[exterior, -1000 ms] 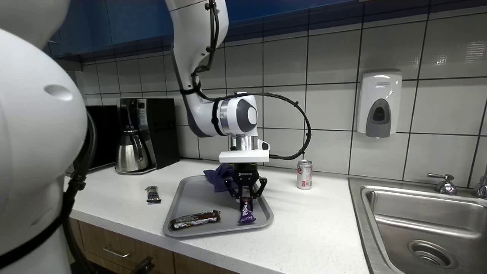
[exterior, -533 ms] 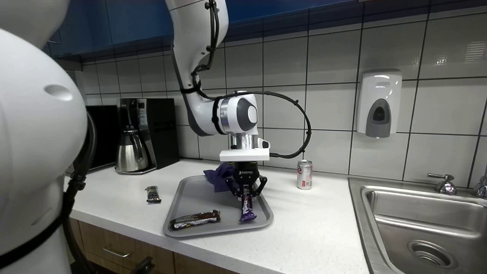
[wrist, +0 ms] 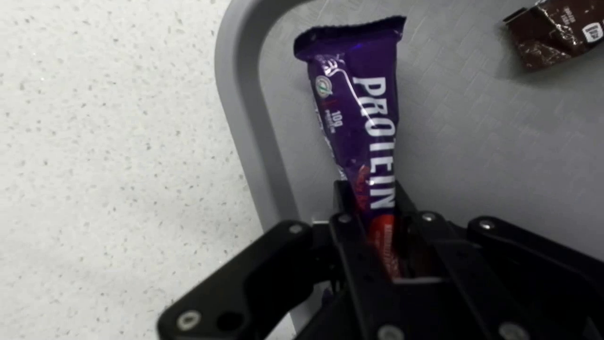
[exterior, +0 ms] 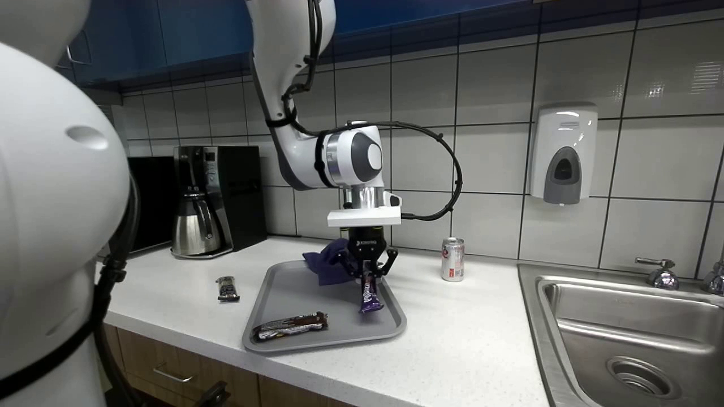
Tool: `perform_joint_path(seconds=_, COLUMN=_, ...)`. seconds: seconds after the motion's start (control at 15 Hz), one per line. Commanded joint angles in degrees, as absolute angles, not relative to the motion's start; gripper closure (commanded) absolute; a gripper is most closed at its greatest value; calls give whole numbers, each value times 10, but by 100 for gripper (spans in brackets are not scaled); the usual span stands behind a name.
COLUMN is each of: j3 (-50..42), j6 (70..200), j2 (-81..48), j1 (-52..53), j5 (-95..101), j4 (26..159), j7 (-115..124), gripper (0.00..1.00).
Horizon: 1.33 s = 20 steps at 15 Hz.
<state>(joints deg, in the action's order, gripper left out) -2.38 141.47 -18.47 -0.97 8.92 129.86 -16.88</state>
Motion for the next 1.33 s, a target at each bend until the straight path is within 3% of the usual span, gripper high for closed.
perform_joint_path(seconds=0.0, j3=-16, j6=1398, j2=-159, j1=-19, j5=86, j4=1298, j7=-165, gripper=95)
perform_joint_path(seconds=1.27, j3=-74, j6=1403, j2=-167, j1=-78, j5=101, j4=1282, j7=-168, gripper=95)
